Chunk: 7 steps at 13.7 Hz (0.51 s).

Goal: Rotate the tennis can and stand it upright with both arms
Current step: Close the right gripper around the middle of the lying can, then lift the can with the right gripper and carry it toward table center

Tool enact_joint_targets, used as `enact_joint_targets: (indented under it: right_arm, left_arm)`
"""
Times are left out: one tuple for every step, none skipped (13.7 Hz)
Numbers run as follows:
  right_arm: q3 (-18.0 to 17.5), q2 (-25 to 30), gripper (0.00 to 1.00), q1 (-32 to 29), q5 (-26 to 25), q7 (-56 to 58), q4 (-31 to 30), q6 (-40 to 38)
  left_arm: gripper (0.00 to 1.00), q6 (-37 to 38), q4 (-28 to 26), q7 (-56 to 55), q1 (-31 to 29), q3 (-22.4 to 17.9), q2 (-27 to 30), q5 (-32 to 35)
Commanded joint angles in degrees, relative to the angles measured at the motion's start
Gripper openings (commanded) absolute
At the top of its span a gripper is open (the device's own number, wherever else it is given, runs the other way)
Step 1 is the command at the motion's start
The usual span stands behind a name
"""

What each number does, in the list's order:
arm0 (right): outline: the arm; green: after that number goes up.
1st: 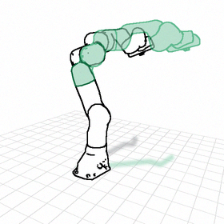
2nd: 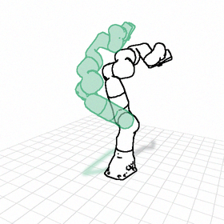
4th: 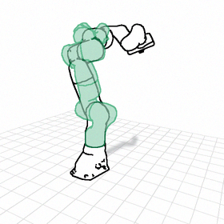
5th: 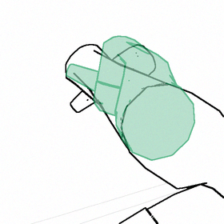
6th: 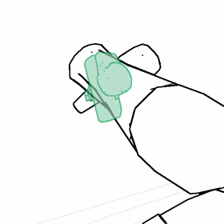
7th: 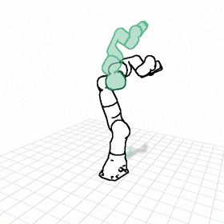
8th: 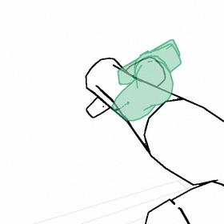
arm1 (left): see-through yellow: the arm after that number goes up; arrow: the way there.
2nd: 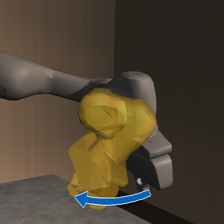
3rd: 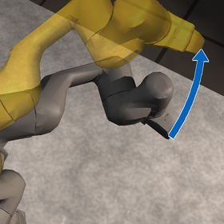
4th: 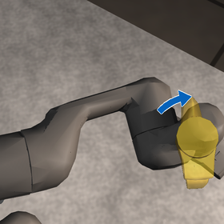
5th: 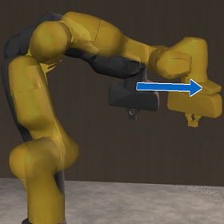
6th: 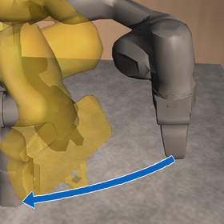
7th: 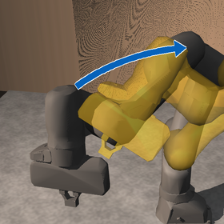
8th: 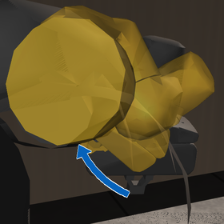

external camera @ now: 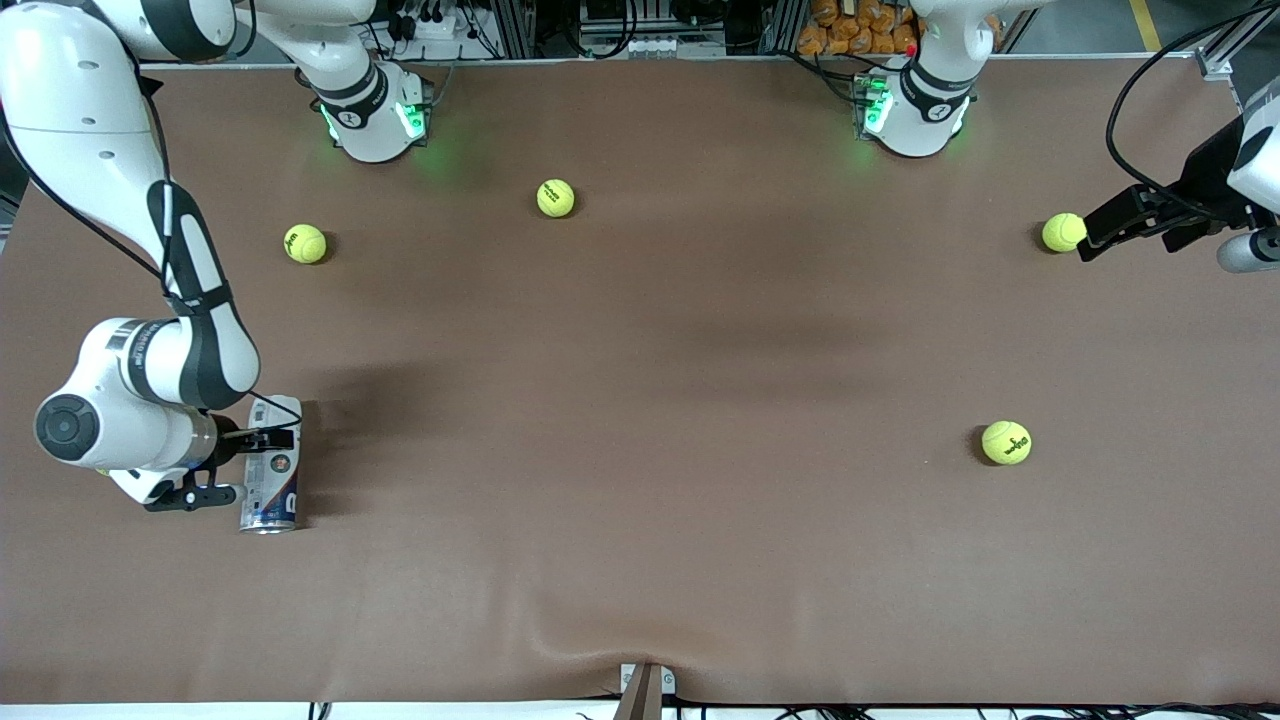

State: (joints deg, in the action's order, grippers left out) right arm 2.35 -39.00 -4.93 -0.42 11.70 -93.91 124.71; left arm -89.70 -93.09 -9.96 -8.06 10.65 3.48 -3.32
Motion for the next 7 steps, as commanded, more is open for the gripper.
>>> enact_joint_targets:
  right_arm:
    - [-0.8, -0.2, 1.0, -1.1, -0.5, 0.7, -0.7, 1.6]
    - [-0.8, -0.7, 1.0, -1.3, -0.5, 0.7, -0.7, 2.4]
    - [-0.8, -1.1, 1.0, -1.5, -0.5, 0.7, -0.7, 2.7]
    - [-0.8, -1.3, 1.0, -1.5, -0.5, 0.7, -0.7, 2.9]
    - [-0.8, -1.3, 1.0, -1.5, -0.5, 0.7, -0.7, 3.0]
    - [-0.8, -1.8, 1.0, -1.5, -0.4, 0.7, -0.7, 3.1]
    - [-0.8, -1.9, 1.0, -1.6, -0.1, 0.6, -0.7, 3.3]
  left_arm:
    - [1.0, 0.8, -0.2, 0.6, -0.3, 0.1, 0.8, -0.7]
    - [1.0, 0.8, -0.2, 0.6, -0.4, 0.1, 0.9, -0.7]
    - [1.0, 0.8, -0.2, 0.6, -0.4, 0.1, 0.9, -0.7]
    - [1.0, 0.8, -0.2, 0.6, -0.4, 0.1, 0.9, -0.7]
    - [1.0, 0.8, -0.2, 0.6, -0.4, 0.1, 0.9, -0.7]
    - [1.0, 0.8, -0.2, 0.6, -0.4, 0.1, 0.8, -0.7]
    - [1.0, 0.8, -0.2, 0.6, -0.4, 0.1, 0.9, -0.7]
